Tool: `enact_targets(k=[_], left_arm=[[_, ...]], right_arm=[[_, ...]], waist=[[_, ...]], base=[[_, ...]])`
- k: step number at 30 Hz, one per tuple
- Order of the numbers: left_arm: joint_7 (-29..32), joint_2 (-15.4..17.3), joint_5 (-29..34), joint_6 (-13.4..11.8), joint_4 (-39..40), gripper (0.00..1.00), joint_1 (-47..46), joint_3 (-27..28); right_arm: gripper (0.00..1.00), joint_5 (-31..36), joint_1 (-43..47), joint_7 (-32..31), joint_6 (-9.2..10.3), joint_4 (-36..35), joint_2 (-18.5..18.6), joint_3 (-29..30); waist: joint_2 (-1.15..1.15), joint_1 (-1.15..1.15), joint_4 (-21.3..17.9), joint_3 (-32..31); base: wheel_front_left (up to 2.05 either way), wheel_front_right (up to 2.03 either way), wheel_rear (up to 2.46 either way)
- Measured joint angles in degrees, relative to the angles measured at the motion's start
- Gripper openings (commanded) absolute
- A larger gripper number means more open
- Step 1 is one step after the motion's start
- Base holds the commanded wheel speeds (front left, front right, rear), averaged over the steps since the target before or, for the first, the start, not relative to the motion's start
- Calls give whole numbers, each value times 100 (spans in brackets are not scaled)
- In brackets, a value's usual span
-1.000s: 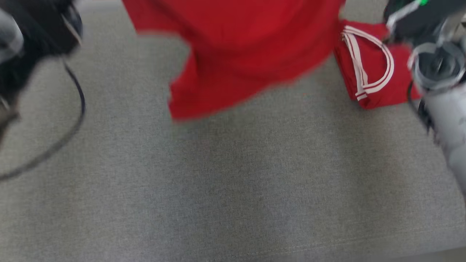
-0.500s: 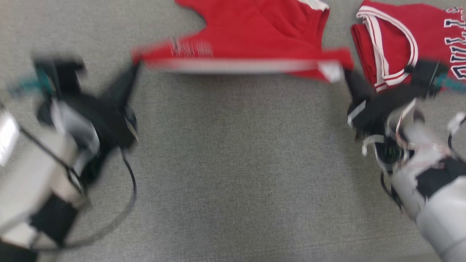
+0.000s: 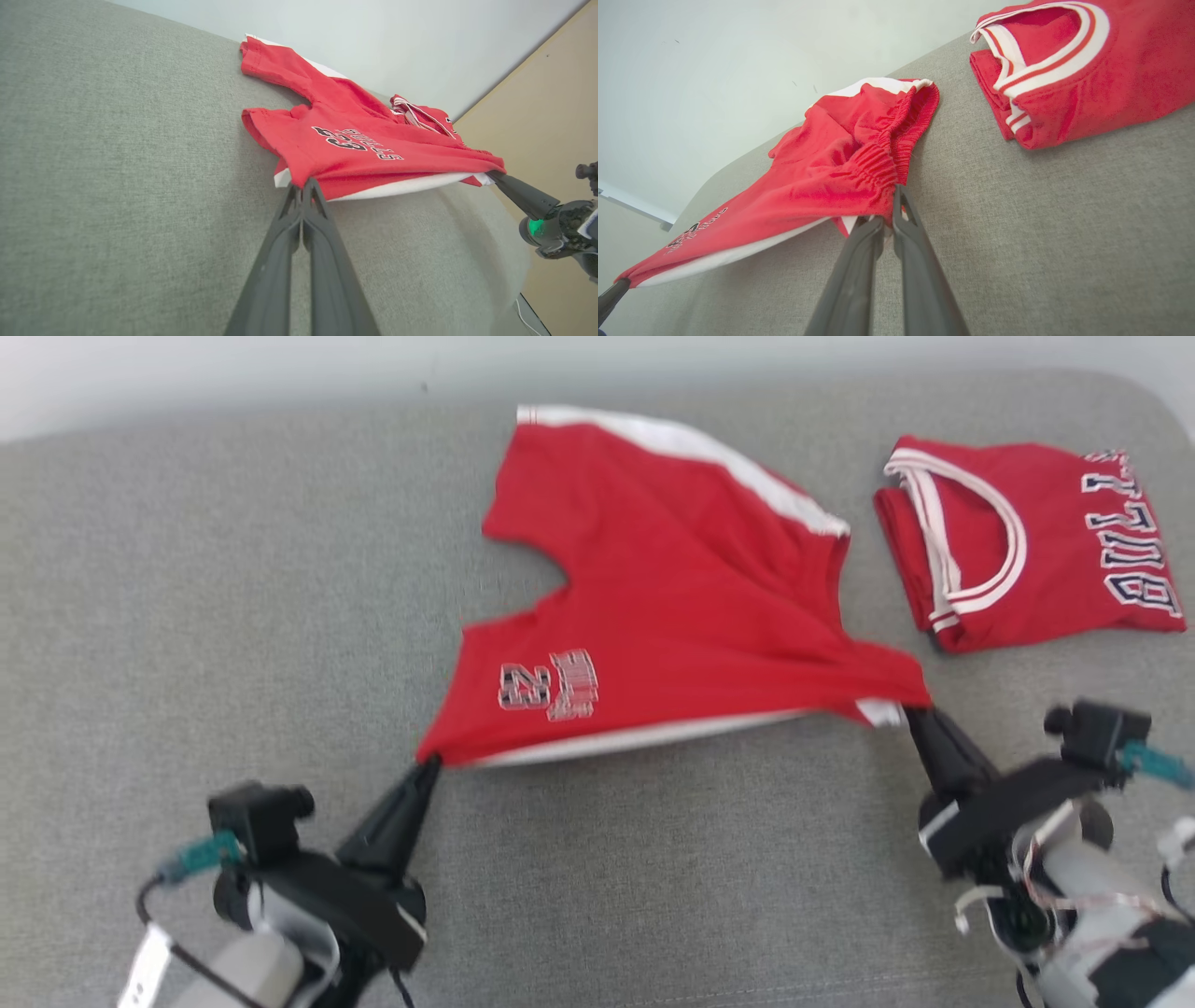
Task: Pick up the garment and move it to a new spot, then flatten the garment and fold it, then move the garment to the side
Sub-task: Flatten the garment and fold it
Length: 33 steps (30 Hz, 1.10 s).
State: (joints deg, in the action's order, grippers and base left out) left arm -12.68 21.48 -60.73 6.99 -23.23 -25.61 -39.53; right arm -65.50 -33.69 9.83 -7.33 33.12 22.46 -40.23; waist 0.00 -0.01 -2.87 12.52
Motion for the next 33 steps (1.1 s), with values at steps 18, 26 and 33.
enact_targets(k=[18,26,33], left_arm=[[-113,233,289,-198,944,0,1987,-299],[-130,360,290,-316,1426,0,2373,-148],[-159,367,433,-457,1690,0,1988,47]], right_arm=[[0,291,2091,437,-9,-1141,982,-368],[0,316,2567,437,-23,-1584,1114,-73],[0,657,2298,444,-21,-1850,1124,-259]], waist=[[0,-1,25,-874],[-1,0,77,-970],[0,1,47,-921]], base=[[0,0,0],[0,0,0],[0,0,0]])
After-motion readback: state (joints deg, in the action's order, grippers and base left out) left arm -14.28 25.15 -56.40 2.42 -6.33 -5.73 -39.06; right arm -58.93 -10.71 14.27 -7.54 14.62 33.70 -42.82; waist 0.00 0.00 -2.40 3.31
